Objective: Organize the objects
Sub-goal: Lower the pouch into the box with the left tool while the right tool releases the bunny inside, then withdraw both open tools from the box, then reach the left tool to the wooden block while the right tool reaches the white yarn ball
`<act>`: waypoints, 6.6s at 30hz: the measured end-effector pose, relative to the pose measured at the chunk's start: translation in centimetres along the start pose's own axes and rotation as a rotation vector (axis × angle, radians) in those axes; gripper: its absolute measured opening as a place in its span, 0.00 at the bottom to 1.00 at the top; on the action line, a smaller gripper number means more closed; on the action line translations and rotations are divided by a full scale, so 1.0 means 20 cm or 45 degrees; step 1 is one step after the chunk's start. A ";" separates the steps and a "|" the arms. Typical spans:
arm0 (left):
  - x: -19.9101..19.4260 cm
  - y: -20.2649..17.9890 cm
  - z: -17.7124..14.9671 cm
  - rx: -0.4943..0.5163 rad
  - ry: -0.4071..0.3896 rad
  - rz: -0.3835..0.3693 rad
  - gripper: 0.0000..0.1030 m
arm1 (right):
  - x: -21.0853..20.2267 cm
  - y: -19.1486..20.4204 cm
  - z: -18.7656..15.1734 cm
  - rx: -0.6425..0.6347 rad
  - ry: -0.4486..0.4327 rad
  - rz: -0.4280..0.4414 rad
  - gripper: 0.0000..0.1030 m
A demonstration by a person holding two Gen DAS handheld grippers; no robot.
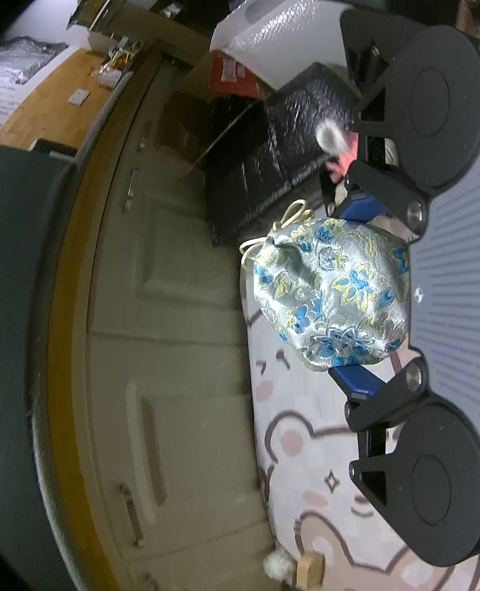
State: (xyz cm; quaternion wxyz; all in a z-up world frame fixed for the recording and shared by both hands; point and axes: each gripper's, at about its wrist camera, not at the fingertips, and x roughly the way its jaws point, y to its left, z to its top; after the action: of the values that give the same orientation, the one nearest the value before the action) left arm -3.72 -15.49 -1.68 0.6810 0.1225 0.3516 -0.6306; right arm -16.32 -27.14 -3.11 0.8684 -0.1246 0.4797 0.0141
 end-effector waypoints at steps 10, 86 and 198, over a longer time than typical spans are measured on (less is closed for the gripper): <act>0.19 -0.12 -0.01 0.040 0.071 -0.148 0.76 | 0.13 0.02 -0.06 -0.024 0.082 0.126 0.35; -0.03 -0.10 -0.12 -0.175 0.147 0.165 0.57 | -0.33 -0.13 -0.12 0.507 -0.160 -0.051 0.44; -0.54 1.35 -0.53 -0.418 -0.242 0.894 1.00 | 0.05 1.02 0.99 0.187 -0.385 0.377 1.00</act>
State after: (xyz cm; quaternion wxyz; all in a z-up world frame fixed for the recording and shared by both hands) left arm 18.78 3.99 -9.88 0.8952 0.0661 0.3199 -0.3033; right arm -2.26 -2.96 1.96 0.9257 0.0143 0.3568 0.1249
